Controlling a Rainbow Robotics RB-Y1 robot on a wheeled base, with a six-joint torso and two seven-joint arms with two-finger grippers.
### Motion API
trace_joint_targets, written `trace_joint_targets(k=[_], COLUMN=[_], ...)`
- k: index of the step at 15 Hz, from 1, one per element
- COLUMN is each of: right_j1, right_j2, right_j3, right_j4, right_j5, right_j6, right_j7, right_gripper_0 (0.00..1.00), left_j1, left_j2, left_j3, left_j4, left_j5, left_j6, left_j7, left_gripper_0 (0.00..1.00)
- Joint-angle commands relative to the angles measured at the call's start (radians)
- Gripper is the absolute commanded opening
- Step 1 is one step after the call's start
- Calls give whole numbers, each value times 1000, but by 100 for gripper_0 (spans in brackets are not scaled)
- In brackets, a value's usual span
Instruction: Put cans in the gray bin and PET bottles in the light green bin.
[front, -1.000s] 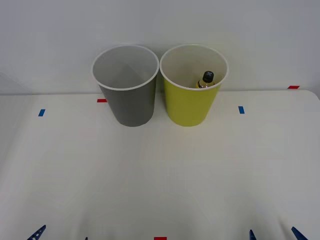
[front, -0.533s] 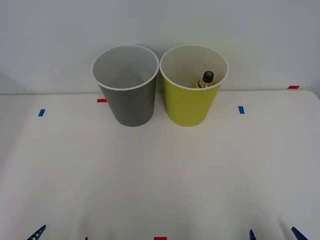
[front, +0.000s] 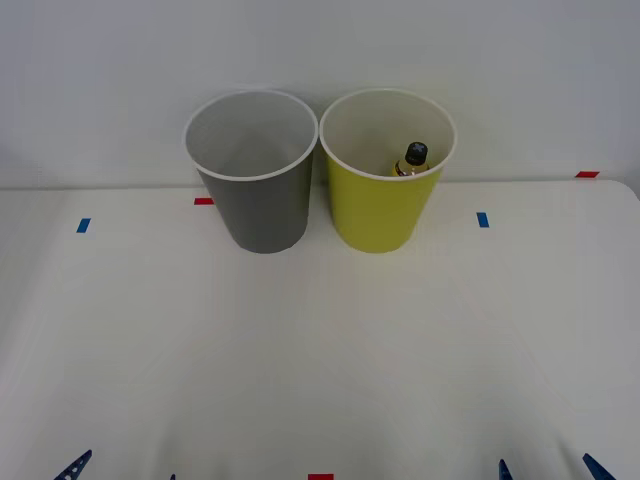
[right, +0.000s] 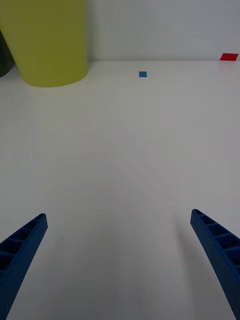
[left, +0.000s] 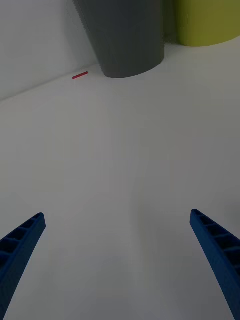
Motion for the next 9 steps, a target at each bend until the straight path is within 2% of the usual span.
trace_joint_targets(k=[1,9], right_j1=[0,0], right_j2=[0,0], right_j3=[0,0], right_j4=[0,0], right_j5=[0,0], right_j6=[0,0], right_j7=[0,0], right_gripper_0=[100,100], left_j1=[0,0], left_j2=[0,0], left_j3=[0,0], left_j4=[0,0], left_j5=[0,0], left_j6=[0,0], left_j7=[0,0], left_gripper_0=[100,100])
